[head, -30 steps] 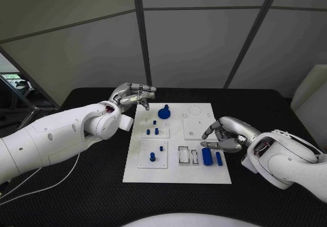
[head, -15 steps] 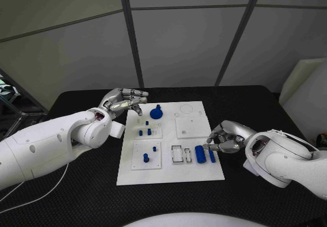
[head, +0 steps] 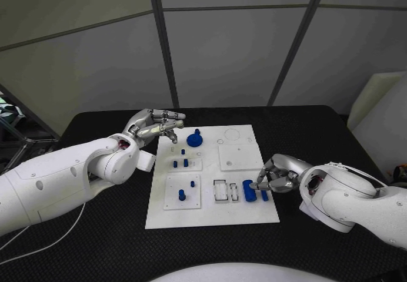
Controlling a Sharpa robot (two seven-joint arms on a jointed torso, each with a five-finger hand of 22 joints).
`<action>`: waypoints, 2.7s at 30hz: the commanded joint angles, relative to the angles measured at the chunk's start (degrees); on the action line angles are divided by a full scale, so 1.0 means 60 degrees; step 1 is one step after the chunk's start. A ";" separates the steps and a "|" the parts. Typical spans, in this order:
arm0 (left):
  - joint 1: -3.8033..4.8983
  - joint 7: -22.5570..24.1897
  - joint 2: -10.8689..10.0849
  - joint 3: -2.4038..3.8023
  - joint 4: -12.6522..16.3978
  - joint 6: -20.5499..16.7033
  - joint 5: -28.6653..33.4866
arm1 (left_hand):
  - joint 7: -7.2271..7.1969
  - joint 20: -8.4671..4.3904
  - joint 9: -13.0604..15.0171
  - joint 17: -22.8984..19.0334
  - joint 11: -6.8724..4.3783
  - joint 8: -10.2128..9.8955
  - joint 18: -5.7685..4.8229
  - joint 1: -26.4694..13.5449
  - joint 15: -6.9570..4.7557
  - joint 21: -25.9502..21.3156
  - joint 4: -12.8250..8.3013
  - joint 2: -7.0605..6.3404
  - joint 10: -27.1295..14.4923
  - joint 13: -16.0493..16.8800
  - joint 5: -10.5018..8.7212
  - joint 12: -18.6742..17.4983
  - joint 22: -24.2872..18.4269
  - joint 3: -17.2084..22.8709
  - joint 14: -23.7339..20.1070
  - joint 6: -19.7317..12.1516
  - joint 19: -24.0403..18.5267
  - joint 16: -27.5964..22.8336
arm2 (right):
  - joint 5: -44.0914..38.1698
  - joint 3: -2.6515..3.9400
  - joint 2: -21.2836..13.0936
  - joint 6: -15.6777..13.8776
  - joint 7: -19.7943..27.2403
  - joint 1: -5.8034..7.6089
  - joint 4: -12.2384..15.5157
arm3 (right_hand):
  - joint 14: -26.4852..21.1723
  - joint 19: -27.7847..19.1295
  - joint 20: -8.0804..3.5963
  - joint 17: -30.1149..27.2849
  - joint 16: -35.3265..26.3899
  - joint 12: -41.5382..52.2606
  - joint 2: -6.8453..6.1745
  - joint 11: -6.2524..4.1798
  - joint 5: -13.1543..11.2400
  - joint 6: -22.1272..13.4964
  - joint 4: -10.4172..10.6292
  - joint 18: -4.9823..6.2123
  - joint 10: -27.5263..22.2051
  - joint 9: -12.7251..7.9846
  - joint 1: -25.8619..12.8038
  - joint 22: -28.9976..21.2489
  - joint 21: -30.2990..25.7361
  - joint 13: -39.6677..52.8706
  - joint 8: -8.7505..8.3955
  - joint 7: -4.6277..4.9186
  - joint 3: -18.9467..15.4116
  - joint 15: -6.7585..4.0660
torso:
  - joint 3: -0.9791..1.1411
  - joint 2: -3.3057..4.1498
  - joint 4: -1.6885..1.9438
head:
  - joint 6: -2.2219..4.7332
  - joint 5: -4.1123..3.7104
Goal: Assemble the parts on the task board
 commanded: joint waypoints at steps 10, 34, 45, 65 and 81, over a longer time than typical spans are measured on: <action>0.0010 0.0191 -0.0020 0.0005 0.0040 0.0077 0.0025 | -0.0028 0.0005 -0.0004 -0.0007 0.0011 0.0031 -0.0097 -0.0036 -0.0005 -0.0042 -0.0025 0.0053 -0.0078 0.0014 -0.0037 0.0054 -0.0008 -0.0038 0.0064 -0.0044 0.0073 -0.0029 | -0.0297 -0.0013 0.0357 0.0593 -0.0145 -0.0134 -0.0200 | 0.0532 0.0141 0.0060 0.0046 0.0072 0.0022 0.0008 0.0014 -0.0181 -0.0012 -0.0008 -0.0051 0.0027 0.0074 -0.0087 0.1487 0.0025 0.0084 0.0157 -0.0037 -0.0227 0.0049 | -0.0002 0.0004 -0.0002 | -0.0049 0.0035; 0.0010 0.0184 -0.0028 0.0006 0.0037 0.0075 0.0026 | -0.0025 0.0009 -0.0004 -0.0004 0.0014 0.0036 -0.0099 -0.0050 0.0000 -0.0058 -0.0016 0.0061 -0.0081 0.0014 -0.0035 0.0065 -0.0027 -0.0042 0.0070 -0.0041 0.0085 -0.0026 | -0.0790 -0.0053 0.0818 0.0647 -0.0270 -0.0403 -0.0533 | 0.0538 0.0160 0.0013 0.0097 0.0083 -0.0028 0.0520 -0.0056 -0.0007 0.0058 -0.0054 -0.0058 0.0056 0.0283 0.0395 0.1522 0.0043 0.0217 0.0470 -0.0113 -0.0323 -0.0008 | -0.0002 -0.0005 -0.0016 | -0.0105 0.0064; 0.0009 0.0211 -0.0013 0.0006 -0.0002 0.0107 0.0127 | 0.0031 0.0027 -0.0015 -0.0217 0.0069 0.0034 -0.0100 0.0013 0.0047 -0.0433 -0.0077 0.0082 -0.0176 -0.0007 -0.0028 0.0129 -0.0306 0.0002 -0.0297 -0.0092 -0.0172 -0.0506 | -0.0101 -0.0047 0.0555 -0.0330 -0.0399 -0.0420 -0.0086 | 0.0564 0.0249 -0.0026 0.0224 0.0145 -0.0006 0.0708 -0.0096 0.0621 0.0056 -0.0081 -0.0089 0.0141 0.0440 0.0783 0.1629 0.0131 0.0369 0.0629 -0.0147 -0.0392 -0.0043 | 0.0000 -0.0017 0.0018 | -0.0108 0.0044; 0.0008 0.0209 0.0015 0.0006 -0.0017 0.0286 0.0249 | 0.0270 0.0518 -0.0004 -0.1742 0.0430 0.0077 -0.0114 -0.0100 0.0533 -0.2956 -0.0023 0.0031 -0.0763 -0.0710 -0.0039 -0.0477 -0.2689 0.0216 -0.0606 -0.0298 -0.1347 -0.4311 | 0.0854 -0.0003 0.0488 -0.1665 -0.0302 -0.0386 0.0624 | 0.0584 0.0348 -0.0032 0.0325 0.0197 0.0052 0.0728 -0.0105 0.0755 0.0077 -0.0066 -0.0124 0.0196 0.0484 0.0832 0.1743 0.0231 0.0460 0.0675 -0.0159 -0.0433 -0.0050 | -0.0007 -0.0007 0.0056 | -0.0076 0.0012; 0.0009 0.0191 0.0083 0.0006 -0.0040 0.0324 0.0250 | 0.0270 0.0547 -0.0004 -0.1863 0.0433 0.0144 -0.0107 -0.0083 0.0537 -0.3280 -0.0052 0.0091 -0.0554 -0.1029 -0.0038 -0.0651 -0.3313 0.0114 -0.0169 -0.0306 -0.1088 -0.5197 | 0.1003 0.0014 0.1309 -0.1399 -0.0306 -0.0352 0.0172 | 0.0591 0.0368 -0.0038 0.0353 0.0214 0.0048 0.0761 -0.0116 0.0776 0.0121 -0.0024 -0.0131 0.0216 0.0522 0.0767 0.1767 0.0251 0.0478 0.0719 -0.0176 -0.0496 -0.0058 | 0.0001 -0.0026 0.0079 | -0.0071 0.0071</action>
